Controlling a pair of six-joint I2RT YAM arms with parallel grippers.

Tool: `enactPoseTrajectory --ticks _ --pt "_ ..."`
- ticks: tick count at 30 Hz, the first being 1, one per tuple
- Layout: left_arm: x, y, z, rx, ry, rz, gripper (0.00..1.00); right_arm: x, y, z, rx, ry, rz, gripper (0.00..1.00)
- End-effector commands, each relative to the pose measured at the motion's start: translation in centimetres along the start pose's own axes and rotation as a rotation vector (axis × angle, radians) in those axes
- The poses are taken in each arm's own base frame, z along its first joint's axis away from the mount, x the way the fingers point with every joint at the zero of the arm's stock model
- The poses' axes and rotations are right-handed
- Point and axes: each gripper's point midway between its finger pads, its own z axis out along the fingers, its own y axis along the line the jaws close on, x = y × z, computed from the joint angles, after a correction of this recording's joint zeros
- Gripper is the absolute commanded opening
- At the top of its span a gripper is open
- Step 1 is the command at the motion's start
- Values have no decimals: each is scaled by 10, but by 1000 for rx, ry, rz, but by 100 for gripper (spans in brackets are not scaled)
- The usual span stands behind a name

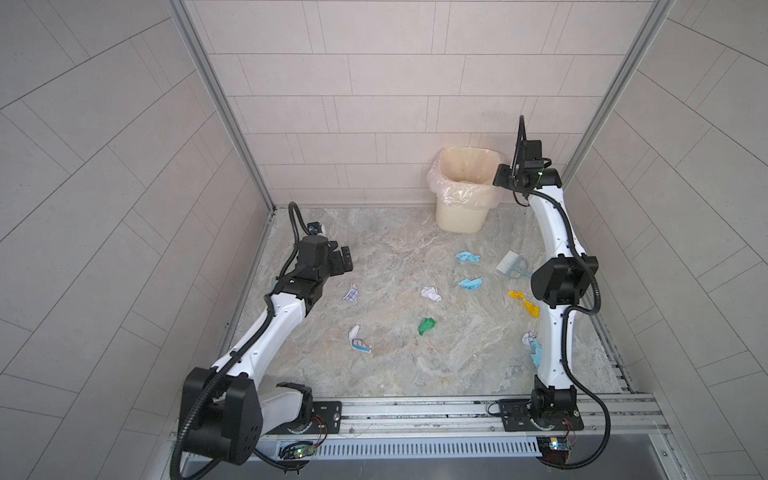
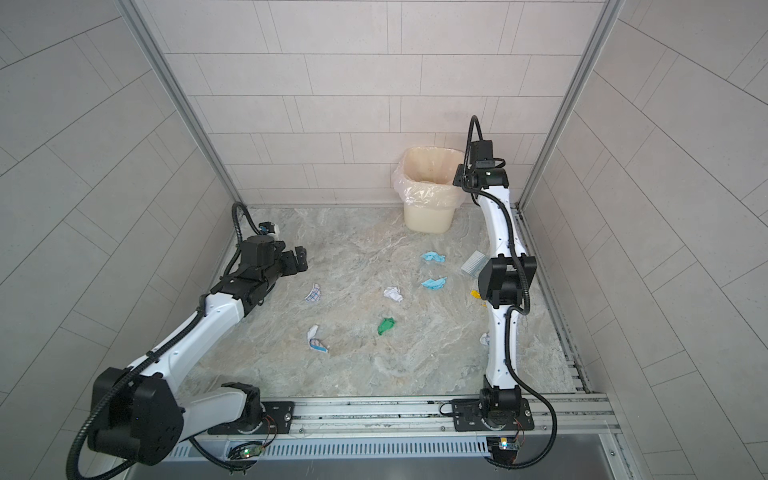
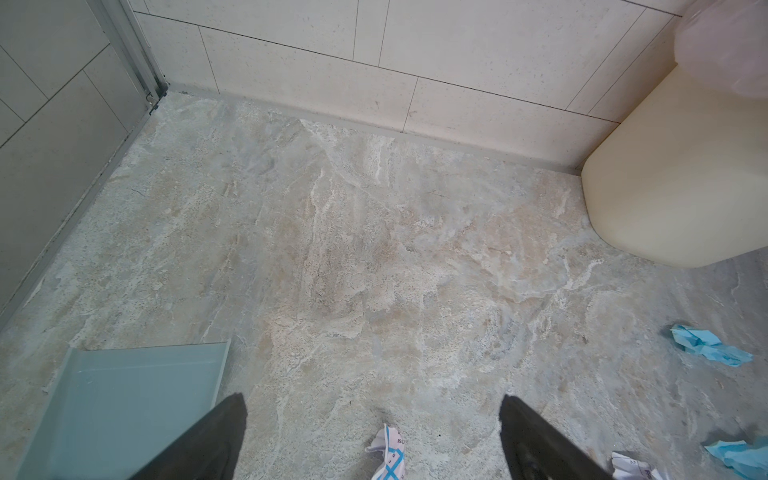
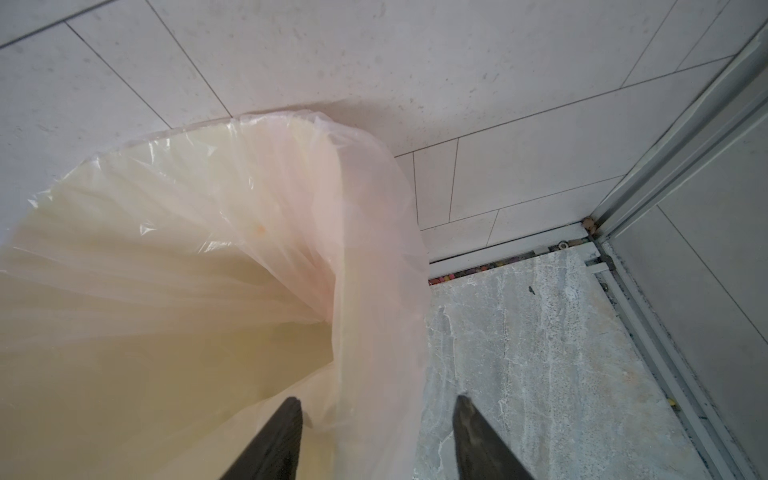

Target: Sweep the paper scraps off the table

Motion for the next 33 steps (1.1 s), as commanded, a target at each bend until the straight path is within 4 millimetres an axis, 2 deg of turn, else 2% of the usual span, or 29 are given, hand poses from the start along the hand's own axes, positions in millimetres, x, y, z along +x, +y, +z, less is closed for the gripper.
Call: enactPoseTrajectory --ticks 1,8,22,26,33 --pt "-15 -5 -4 8 -29 -21 100 3 5 10 -28 7 27 55" --pt "-12 -6 -2 5 -20 -15 100 3 10 13 -47 1 34 37" --pt "-11 -4 -4 -6 -23 -14 100 13 25 14 -93 32 18 9" --pt "-10 -3 -5 -11 -24 -14 100 14 32 11 -111 39 13 8" --pt "-9 0 -7 -22 -29 -12 100 21 55 3 -171 59 -2 8"
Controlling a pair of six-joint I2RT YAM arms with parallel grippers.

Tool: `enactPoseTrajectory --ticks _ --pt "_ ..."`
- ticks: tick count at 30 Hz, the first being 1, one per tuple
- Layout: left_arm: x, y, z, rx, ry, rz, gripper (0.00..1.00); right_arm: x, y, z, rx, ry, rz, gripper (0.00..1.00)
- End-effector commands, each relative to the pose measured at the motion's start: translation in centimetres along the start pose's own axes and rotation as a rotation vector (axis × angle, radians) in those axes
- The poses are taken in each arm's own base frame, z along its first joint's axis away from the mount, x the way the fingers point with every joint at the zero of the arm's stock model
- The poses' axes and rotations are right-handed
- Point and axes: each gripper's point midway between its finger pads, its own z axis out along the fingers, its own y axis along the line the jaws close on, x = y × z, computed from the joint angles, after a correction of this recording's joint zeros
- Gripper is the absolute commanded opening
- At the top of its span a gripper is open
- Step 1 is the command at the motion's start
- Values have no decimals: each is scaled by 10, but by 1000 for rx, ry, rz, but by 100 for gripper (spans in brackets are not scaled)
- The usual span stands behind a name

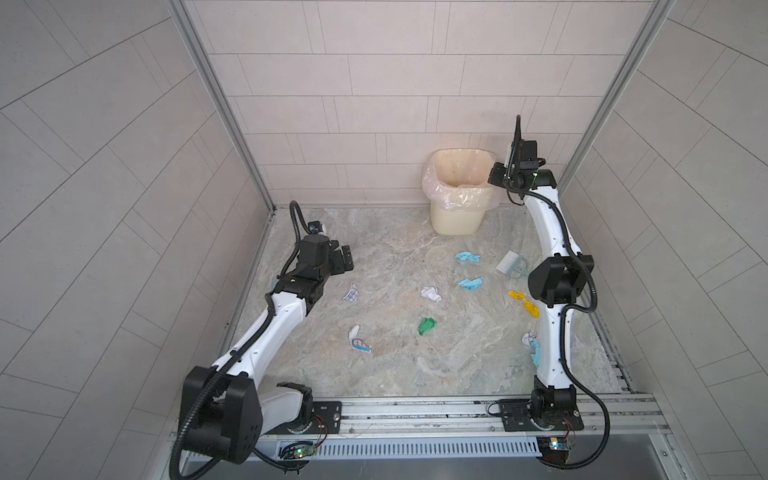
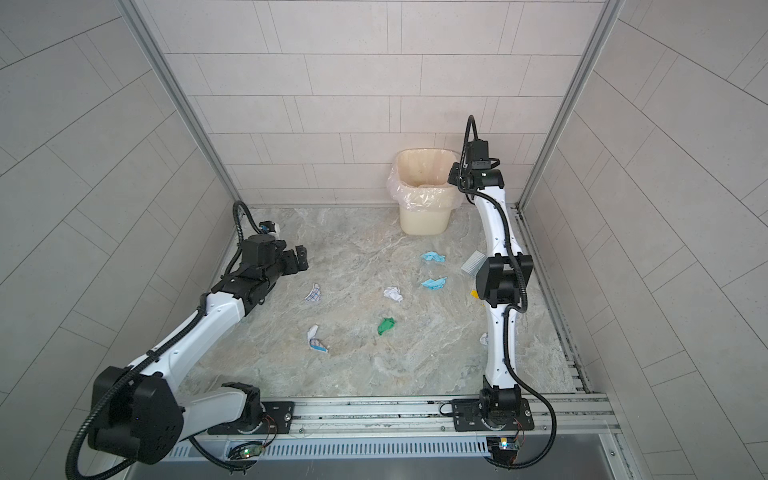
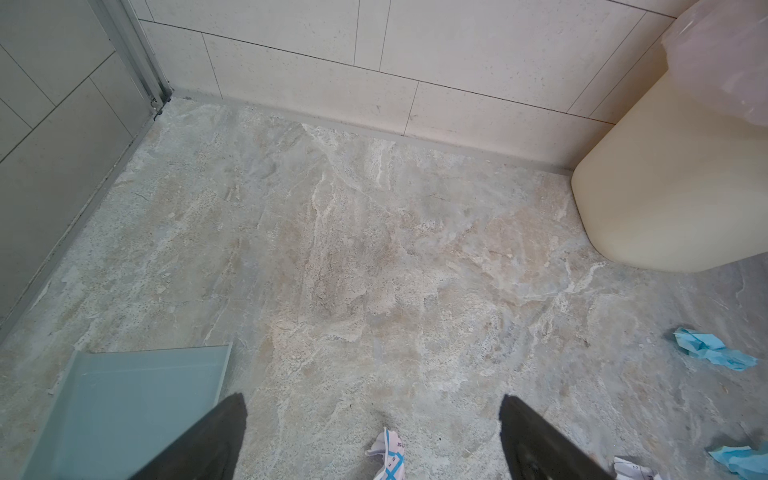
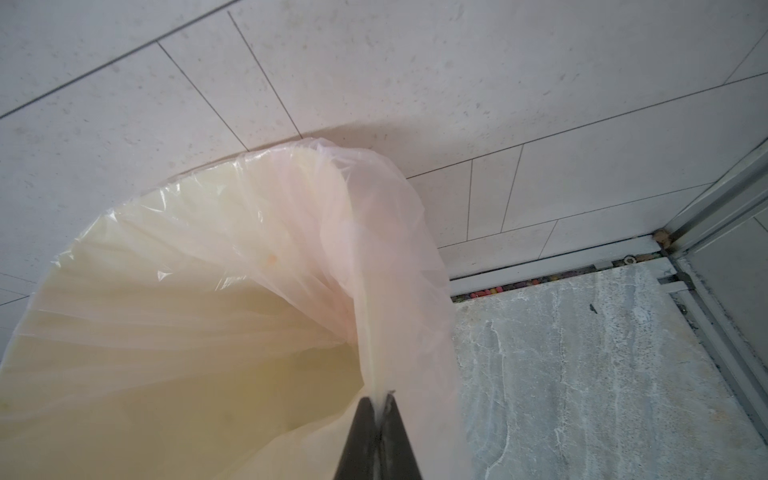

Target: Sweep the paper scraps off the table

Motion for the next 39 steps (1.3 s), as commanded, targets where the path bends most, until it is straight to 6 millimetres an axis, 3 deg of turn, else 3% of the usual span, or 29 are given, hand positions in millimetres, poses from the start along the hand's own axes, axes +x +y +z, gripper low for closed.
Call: enactPoseTrajectory --ticks 1,9,21,28,32,36,39 --pt "-6 1 -6 -11 -20 -17 100 21 27 -1 -68 73 -9 8" --pt "-6 3 -10 -18 -26 -16 100 46 70 -8 -143 140 -45 7" --pt "-11 8 -20 -42 -45 -20 100 117 152 -31 -168 273 -151 7" --pt "-28 15 -29 -90 -76 -74 100 152 191 -46 -173 312 -157 8" --pt "-51 11 -37 -99 -87 -105 100 151 202 -56 -180 292 -163 22" --pt "-84 3 -50 -110 -81 -120 100 136 204 -69 -192 252 -159 52" --pt "-108 -9 -56 -104 -63 -116 100 122 207 -83 -210 218 -163 66"
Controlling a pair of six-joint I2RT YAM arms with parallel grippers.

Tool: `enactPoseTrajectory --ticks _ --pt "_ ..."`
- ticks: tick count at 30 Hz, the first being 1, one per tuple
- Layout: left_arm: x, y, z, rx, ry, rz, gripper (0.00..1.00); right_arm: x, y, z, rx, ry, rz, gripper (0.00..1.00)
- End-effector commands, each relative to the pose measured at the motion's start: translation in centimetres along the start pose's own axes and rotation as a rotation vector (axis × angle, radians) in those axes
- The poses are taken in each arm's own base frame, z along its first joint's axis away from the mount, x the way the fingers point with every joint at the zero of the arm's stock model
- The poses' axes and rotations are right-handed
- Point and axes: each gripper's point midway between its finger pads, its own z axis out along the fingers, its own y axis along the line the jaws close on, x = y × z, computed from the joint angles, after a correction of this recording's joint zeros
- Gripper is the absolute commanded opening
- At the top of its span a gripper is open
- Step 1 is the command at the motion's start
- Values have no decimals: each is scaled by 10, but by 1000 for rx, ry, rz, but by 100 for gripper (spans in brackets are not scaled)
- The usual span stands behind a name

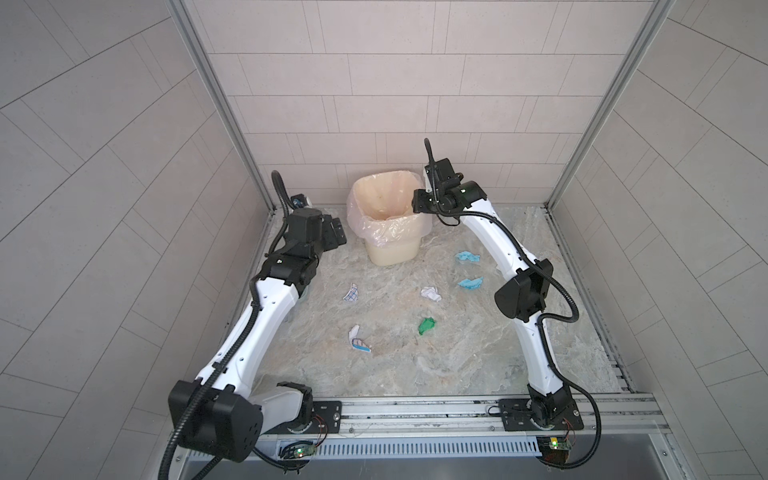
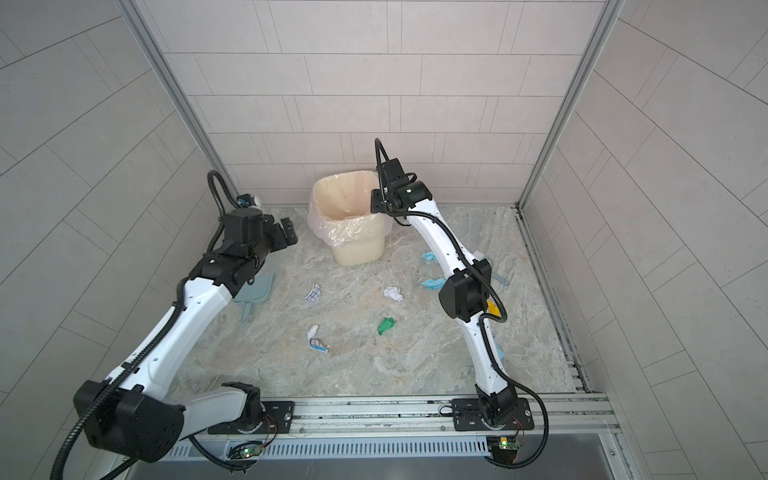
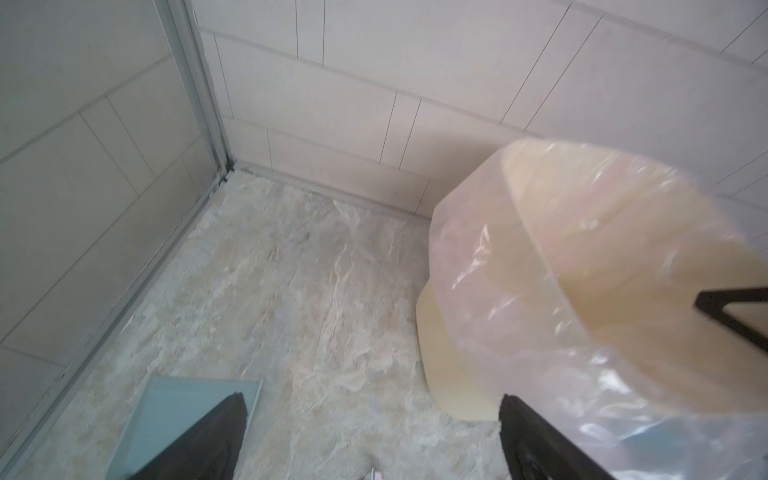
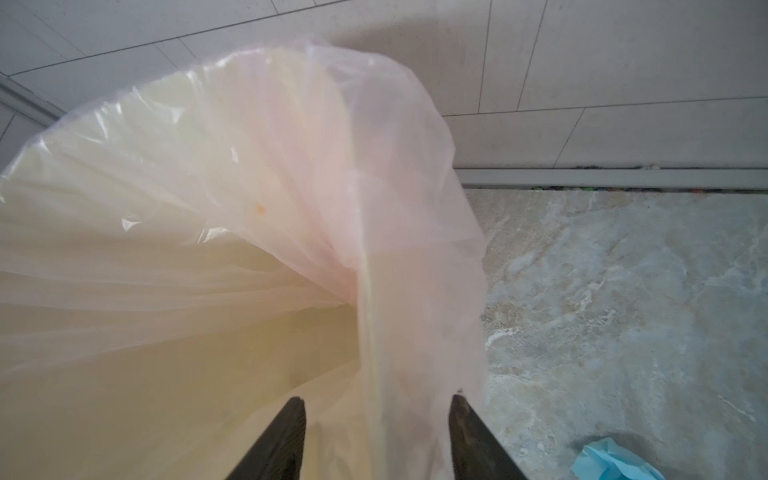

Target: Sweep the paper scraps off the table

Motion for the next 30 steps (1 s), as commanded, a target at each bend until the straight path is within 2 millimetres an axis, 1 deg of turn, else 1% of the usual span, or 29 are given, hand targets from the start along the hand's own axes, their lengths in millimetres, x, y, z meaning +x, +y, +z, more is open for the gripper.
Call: enactPoseTrajectory --ticks 1,3,5,6,10,11,12,16,18,22,26,30 --pt "-6 -7 -2 -34 72 -3 100 -20 0 -46 2 -55 -1 71" --pt "-17 -20 -1 -22 92 13 100 -24 2 -58 -8 -72 -11 77" --pt "-21 -34 7 -11 117 30 100 -29 4 -69 -17 -88 -18 84" --pt "-21 -42 11 -5 136 41 100 -31 4 -75 -19 -96 -22 88" --pt "-15 -67 34 0 206 78 96 -37 3 -102 -16 -123 -37 93" --pt "-13 -69 39 -9 223 83 93 -38 3 -109 -14 -131 -42 94" --pt "-9 -70 46 -34 249 90 87 -39 0 -117 -8 -142 -45 94" --pt "-4 -72 68 -96 314 96 65 -38 -12 -149 23 -167 -53 96" --pt "-3 -78 77 -88 324 94 62 -34 -20 -163 46 -180 -51 96" --pt "-2 -84 93 -94 342 100 55 -16 -37 -180 80 -201 -59 97" --pt "2 -86 104 -99 359 102 50 -2 -51 -193 82 -264 -45 99" --pt "9 -87 113 -102 377 100 43 11 -67 -199 108 -246 -34 99"
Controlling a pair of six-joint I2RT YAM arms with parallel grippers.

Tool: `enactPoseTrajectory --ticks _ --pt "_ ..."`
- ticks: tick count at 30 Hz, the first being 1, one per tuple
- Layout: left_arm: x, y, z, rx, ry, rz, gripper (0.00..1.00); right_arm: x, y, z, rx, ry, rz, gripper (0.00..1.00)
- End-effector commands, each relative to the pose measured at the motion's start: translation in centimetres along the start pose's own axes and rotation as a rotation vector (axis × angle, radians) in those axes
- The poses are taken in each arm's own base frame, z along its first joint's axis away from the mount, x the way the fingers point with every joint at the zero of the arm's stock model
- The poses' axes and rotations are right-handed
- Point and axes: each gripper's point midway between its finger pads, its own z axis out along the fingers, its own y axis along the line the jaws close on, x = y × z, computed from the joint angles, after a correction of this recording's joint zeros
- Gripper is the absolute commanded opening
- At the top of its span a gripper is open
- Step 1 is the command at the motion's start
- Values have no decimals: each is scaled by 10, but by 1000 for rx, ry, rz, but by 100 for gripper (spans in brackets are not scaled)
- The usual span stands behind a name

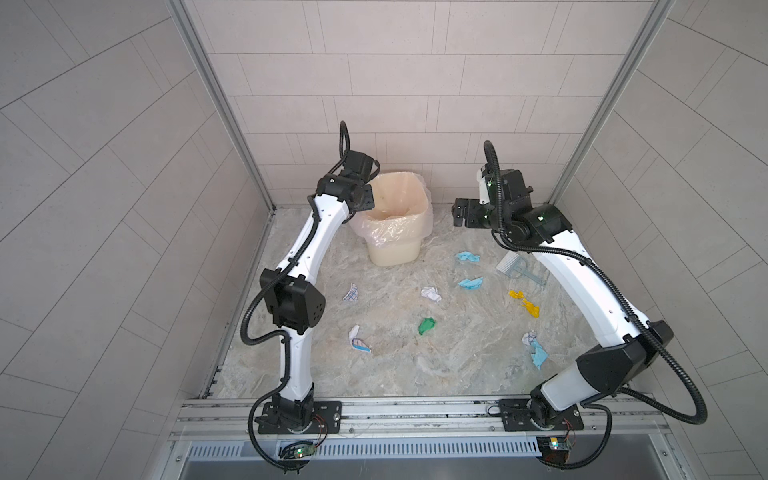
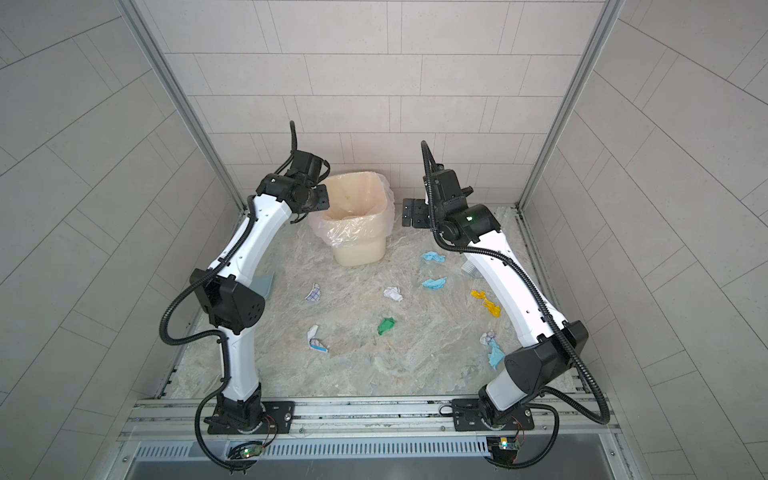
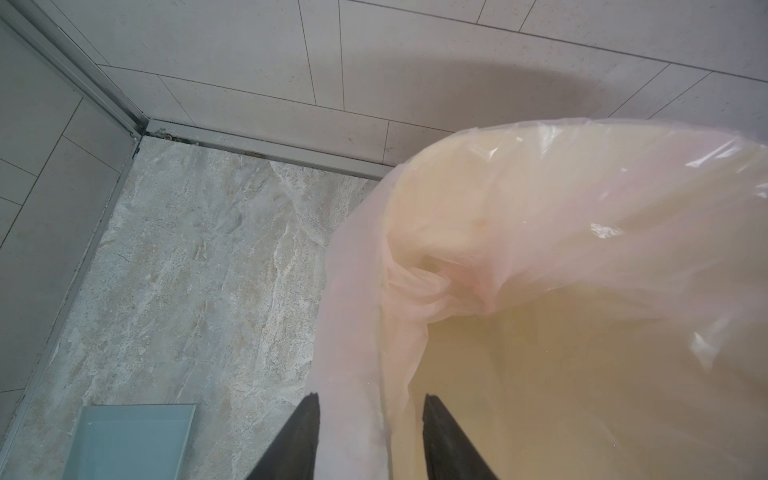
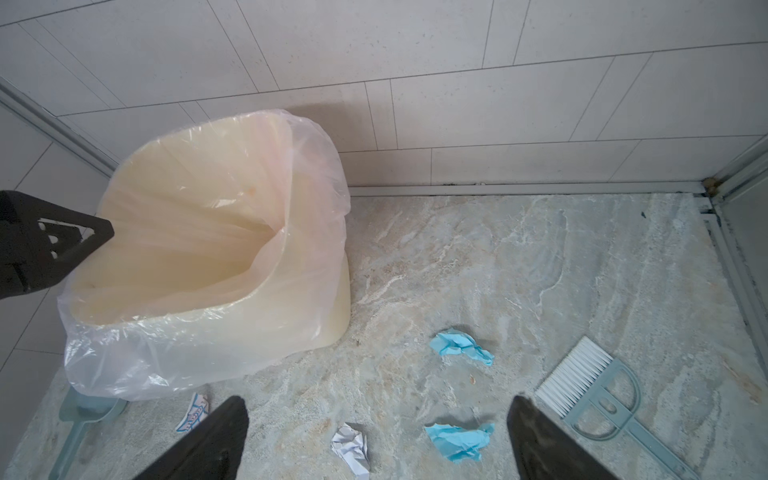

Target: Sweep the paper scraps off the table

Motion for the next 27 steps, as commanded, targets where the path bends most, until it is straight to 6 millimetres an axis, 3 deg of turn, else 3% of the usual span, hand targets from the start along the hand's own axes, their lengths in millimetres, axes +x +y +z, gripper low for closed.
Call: enactPoseTrajectory --ticks 1,12,27 --pt "3 6 3 -24 26 -24 42 -12 -9 -10 14 -68 15 99" --pt "8 3 17 -30 43 -48 31 7 -19 -16 12 -52 36 99" --pt "-4 13 10 -77 -14 -59 6 19 -38 -24 45 -49 60 99"
